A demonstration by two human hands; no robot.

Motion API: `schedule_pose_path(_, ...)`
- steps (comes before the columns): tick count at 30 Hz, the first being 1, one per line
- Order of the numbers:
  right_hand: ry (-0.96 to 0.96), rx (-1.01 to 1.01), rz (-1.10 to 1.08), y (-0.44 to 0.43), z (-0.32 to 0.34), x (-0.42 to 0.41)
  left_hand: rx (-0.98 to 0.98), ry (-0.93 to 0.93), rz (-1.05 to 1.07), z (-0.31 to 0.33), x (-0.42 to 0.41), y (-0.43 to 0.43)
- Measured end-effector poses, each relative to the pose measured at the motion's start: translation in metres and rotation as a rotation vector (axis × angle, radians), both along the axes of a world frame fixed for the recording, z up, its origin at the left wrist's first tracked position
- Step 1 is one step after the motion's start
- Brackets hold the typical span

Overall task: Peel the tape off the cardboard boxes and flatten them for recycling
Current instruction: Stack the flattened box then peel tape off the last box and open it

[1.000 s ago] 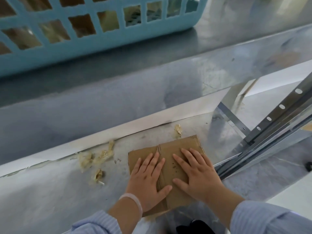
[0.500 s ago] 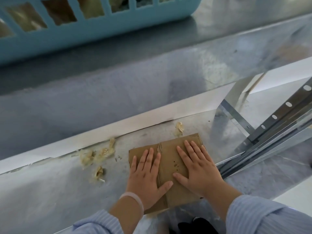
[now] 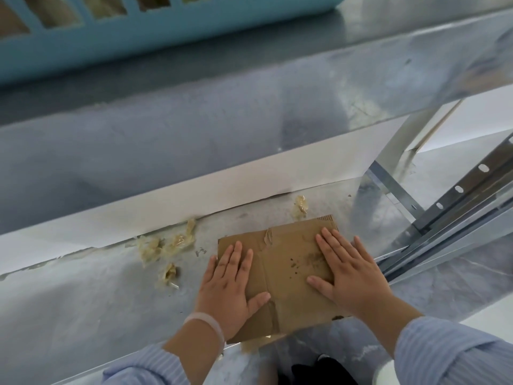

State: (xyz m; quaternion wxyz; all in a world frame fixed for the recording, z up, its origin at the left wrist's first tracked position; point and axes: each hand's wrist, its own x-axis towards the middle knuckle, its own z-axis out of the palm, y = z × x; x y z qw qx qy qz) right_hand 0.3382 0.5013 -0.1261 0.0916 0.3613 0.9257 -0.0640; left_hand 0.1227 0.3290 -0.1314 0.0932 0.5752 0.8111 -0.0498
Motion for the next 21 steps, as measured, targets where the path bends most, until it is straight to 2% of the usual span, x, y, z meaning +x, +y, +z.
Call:
schedule_pose_path(7, -0.036, 0.0, -0.035, -0.002, 0.001, -0.002, 0.0, -0.025, 0.049, 0.003, 0.001, 0.001)
schedule_pose_path(12, 0.01, -0.073, -0.255, -0.011, 0.004, 0.012, 0.056, -0.04, 0.251, 0.007, 0.009, -0.018)
schedule_pose_path(15, 0.153, -0.096, -0.41, -0.026, 0.008, 0.027, 0.088, -0.096, 0.38, 0.01, 0.016, -0.032)
schedule_pose_path(18, 0.356, -0.334, -0.523, -0.039, 0.017, 0.029, 0.164, -0.15, 0.401, 0.012, 0.027, -0.041)
schedule_pose_path(21, 0.492, -0.498, -0.592, -0.041, 0.026, 0.033, 0.261, -0.288, 0.463, 0.015, 0.032, -0.044)
